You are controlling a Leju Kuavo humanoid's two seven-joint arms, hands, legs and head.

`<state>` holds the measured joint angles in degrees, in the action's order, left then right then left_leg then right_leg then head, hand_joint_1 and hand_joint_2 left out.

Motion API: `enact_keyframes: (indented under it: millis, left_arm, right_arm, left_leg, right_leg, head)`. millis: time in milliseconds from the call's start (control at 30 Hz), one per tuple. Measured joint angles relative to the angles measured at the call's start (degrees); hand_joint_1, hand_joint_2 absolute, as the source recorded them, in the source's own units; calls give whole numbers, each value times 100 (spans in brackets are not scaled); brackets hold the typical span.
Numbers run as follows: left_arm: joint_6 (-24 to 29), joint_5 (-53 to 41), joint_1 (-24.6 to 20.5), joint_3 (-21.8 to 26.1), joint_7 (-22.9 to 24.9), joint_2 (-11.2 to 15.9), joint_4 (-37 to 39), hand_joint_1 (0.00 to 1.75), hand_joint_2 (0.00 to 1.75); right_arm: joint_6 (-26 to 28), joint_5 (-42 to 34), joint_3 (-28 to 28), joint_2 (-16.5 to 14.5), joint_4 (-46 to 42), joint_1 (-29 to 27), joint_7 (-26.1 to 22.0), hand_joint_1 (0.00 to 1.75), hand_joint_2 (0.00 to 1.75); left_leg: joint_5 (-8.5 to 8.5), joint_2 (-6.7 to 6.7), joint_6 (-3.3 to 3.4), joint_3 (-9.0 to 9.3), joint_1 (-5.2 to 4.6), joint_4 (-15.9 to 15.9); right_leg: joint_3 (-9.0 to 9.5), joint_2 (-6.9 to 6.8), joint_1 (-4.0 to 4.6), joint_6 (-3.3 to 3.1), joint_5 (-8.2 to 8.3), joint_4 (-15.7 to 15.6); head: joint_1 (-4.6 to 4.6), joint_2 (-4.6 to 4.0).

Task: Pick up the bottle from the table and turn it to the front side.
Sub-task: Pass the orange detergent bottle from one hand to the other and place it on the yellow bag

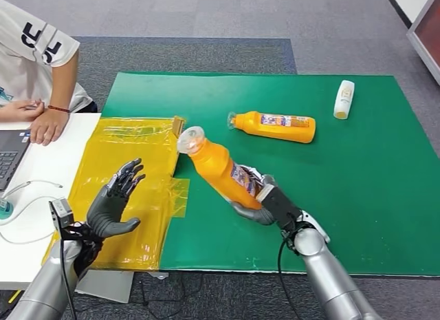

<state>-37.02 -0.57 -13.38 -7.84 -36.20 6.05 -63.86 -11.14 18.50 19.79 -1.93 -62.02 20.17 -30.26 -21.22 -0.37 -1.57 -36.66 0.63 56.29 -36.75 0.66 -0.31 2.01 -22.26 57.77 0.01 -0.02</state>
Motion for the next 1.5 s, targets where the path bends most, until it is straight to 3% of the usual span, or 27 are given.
enact_keyframes:
  millis: [233,667,867,1133,1500]
  left_arm:
    - [110,-104,-365,-187,0,48,320,0,175]
    - [-280,-33,-922,-466,0,157,504,0,175]
    - [-793,146,-1153,-749,0,155,544,0,175]
    - [-2034,445,-1185,-1027,0,145,275,0,175]
    - [-1944,353,-1184,-1133,0,212,144,0,175]
  right_arm:
    - [443,501,568,-159,-228,-21,-26,175,175]
    - [516,604,1134,-308,-387,-4,-84,175,175]
    - [593,621,1320,-424,-363,112,-73,175,175]
    - [822,715,1432,-593,-153,351,67,175,175]
    - [1049,867,1534,-688,58,383,122,175,175]
  left_leg:
    - [-1,0,2,-2,-2,1]
    - [0,0,1,-3,-1,0]
    - [0,0,1,-3,-1,1]
    - [0,0,1,-3,-1,0]
    - [0,0,1,-3,-1,0]
  right_leg:
    - [-1,0,-2,1,0,-2]
    - [-3,0,-1,0,1,-1]
    - [-3,1,-1,0,1,-1]
    - [-4,1,-1,0,1,-1]
    - [-3,0,-1,0,1,0]
  head:
    - [0,0]
    - [1,0]
    - [1,0]
    - [1,0]
    - [0,0]
